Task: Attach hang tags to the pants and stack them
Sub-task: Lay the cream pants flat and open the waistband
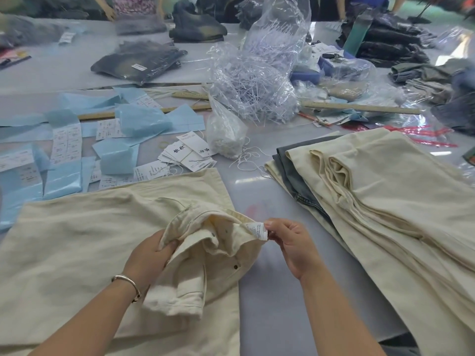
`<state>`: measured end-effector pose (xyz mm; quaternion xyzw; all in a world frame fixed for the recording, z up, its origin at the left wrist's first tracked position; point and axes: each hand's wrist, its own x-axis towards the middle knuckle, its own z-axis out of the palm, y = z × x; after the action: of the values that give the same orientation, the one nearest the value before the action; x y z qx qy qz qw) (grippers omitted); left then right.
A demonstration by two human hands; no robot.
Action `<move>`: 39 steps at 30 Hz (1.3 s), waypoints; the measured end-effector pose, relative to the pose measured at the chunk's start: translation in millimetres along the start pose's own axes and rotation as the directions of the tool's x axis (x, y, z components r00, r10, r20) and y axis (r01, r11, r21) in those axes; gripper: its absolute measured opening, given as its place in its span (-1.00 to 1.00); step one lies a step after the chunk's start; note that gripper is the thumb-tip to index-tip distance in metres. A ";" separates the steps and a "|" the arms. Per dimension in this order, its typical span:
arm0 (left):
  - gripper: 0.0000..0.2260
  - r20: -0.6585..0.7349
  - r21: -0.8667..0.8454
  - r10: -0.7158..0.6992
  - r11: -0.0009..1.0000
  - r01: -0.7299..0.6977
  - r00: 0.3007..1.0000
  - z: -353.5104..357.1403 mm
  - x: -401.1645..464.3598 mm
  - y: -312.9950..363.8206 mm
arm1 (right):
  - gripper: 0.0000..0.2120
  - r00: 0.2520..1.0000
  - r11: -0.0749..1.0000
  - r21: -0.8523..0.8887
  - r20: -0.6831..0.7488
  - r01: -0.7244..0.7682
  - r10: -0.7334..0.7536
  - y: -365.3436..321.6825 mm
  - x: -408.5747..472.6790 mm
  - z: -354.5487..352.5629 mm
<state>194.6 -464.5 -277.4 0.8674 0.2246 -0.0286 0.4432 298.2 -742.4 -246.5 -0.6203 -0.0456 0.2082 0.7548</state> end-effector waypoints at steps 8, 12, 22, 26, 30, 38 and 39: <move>-0.82 -0.018 -0.006 0.027 1.000 -0.028 0.999 0.1 0.1 -5.0 | -0.81 0.992 0.998 0.019 0.109 0.055 -0.057 6.7 -24.9 11.9; -0.83 -0.028 -0.029 0.035 0.999 -0.036 0.999 1.7 -1.8 -6.6 | -0.80 0.989 0.999 -0.025 0.144 0.043 -0.039 6.2 -34.7 21.9; -0.89 -0.036 -0.103 -0.008 0.995 0.005 0.999 -1.7 -18.7 -2.4 | -0.74 0.995 0.995 0.007 0.002 0.102 -0.102 -27.3 -19.0 50.4; -0.92 0.037 -0.189 0.060 0.981 -0.052 0.997 -17.4 -30.2 -7.9 | -0.79 0.989 0.997 0.005 0.126 0.071 -0.071 -29.3 2.0 99.6; -0.86 -0.071 -0.285 0.071 0.954 -0.088 0.995 -53.4 -25.4 -25.0 | -0.76 0.986 0.989 -0.140 0.168 0.039 -0.016 -21.1 35.5 159.1; -0.81 -0.556 -0.220 -0.199 0.972 0.088 0.807 -141.6 72.8 -70.9 | -0.74 0.968 0.888 -0.460 0.230 0.016 0.102 3.8 127.1 252.2; -0.81 -0.555 -0.206 -0.195 0.974 0.093 0.809 -147.1 86.5 -73.4 | -0.78 0.968 0.873 -0.488 0.221 0.005 0.118 9.4 137.0 259.9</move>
<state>219.8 -280.9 -265.3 0.7754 0.4141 0.2184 0.4237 335.2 -451.7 -222.6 -0.7600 -0.1703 0.2871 0.5576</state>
